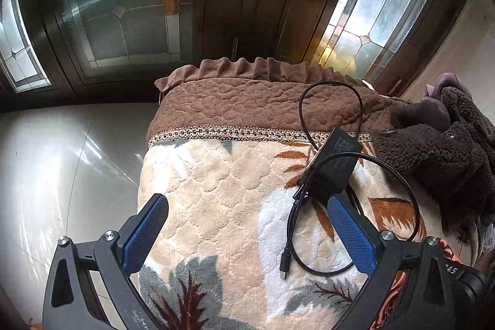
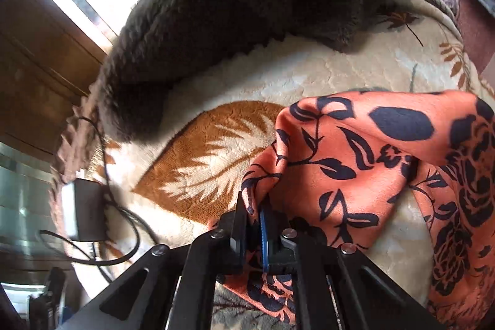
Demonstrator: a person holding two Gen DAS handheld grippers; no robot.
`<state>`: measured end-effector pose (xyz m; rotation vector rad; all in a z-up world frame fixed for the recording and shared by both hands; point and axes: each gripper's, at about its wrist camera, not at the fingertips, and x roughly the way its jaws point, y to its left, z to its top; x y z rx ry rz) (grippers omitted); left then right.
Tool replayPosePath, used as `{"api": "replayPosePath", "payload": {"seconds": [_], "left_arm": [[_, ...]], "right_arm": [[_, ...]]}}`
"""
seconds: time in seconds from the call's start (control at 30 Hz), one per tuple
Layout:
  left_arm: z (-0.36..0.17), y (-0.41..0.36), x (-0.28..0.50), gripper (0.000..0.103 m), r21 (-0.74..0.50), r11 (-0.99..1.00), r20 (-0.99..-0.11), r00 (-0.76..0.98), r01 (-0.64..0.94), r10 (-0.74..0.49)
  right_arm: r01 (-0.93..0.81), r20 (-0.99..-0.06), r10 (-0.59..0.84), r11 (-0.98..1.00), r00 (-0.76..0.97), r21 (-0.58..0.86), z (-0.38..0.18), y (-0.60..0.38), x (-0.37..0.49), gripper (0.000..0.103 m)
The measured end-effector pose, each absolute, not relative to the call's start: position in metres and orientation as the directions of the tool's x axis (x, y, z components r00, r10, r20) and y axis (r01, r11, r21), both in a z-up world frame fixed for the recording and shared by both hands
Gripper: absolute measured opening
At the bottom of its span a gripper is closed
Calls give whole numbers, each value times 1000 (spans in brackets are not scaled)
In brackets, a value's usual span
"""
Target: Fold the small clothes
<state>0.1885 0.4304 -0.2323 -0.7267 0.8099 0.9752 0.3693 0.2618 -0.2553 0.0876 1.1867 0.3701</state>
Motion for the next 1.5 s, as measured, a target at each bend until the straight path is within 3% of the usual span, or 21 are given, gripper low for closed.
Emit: {"api": "replayPosePath", "payload": {"seconds": [0.13, 0.27, 0.4, 0.57, 0.7, 0.77, 0.9, 0.97, 1.0, 1.03, 1.17, 1.3, 1.37, 1.47, 1.5], "left_arm": [[-221, 413, 194, 102, -161, 431, -815, 366, -888, 449], [-206, 383, 208, 102, -150, 521, -765, 432, -840, 477], [-193, 336, 231, 102, -129, 659, -715, 530, -741, 455], [-188, 262, 254, 102, -76, 819, -669, 638, -569, 381], [-197, 197, 270, 102, -65, 924, -688, 688, -377, 232], [-205, 164, 275, 102, -50, 957, -703, 691, -285, 169], [-225, 115, 282, 102, -18, 987, -742, 664, -162, 95], [-232, 97, 283, 102, 2, 993, -753, 653, -118, 79], [-235, 88, 284, 102, 9, 995, -759, 648, -96, 70], [-239, 80, 284, 102, 16, 997, -763, 643, -80, 64], [-255, 53, 285, 102, 63, 998, -780, 624, -7, 54], [-273, 38, 289, 102, 43, 997, -823, 568, 67, -3], [-283, 34, 290, 102, 67, 995, -839, 543, 76, 15], [-293, 31, 291, 102, 76, 994, -856, 516, 79, 25], [-293, 32, 291, 102, 71, 995, -858, 512, 77, 22]], "right_arm": [[-242, -705, 588, 807, 396, 538, -200, 190, 350, 6], [-257, -382, 758, 572, 529, 779, -131, 91, 324, 6], [-274, -84, 728, 359, 681, 892, -92, -23, 283, 6], [-213, 59, 573, 206, 817, 955, -101, -166, 223, 6], [-100, -34, 463, 261, 886, 960, -143, -263, 170, 7], [-40, -92, 480, 256, 872, 966, -173, -304, 159, 7], [249, -372, 481, 300, 794, 921, -245, -367, 149, 12], [329, -418, 459, 264, 784, 907, -274, -396, 127, 31], [357, -425, 433, 234, 795, 905, -285, -409, 113, 66], [369, -417, 400, 194, 816, 909, -297, -422, 101, 92], [331, -370, 406, 167, 835, 929, -309, -432, 82, 92], [434, -544, 395, 337, 741, 836, -309, -412, 98, 90], [424, -543, 415, 348, 730, 836, -320, -406, 105, 78], [459, -628, 369, 450, 685, 766, -329, -396, 120, 55], [470, -663, 341, 498, 667, 729, -327, -391, 122, 30]]}}
